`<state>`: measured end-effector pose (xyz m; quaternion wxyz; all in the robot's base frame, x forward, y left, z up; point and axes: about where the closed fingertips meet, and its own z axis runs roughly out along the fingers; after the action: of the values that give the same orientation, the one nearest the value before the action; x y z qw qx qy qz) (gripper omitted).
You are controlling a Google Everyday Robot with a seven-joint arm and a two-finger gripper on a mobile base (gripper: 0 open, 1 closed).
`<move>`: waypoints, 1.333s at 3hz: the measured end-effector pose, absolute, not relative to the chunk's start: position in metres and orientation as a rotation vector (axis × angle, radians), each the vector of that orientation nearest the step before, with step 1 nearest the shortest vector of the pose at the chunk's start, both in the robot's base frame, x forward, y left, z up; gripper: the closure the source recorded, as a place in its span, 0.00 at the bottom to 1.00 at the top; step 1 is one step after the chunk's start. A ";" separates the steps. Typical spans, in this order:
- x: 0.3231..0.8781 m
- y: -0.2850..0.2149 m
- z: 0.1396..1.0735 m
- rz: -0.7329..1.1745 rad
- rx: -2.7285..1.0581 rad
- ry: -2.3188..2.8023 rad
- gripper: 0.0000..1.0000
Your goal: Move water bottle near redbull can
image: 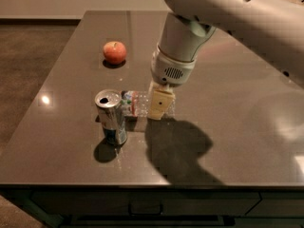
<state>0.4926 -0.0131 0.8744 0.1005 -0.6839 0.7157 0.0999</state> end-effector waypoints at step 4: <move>0.487 -0.006 0.860 0.231 -2.080 2.115 0.14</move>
Offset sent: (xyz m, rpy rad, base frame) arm -0.0075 0.0059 -0.0189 -0.0769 -0.0060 0.0305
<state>0.4869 -0.0060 0.8596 0.0832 -0.6967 0.7083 0.0773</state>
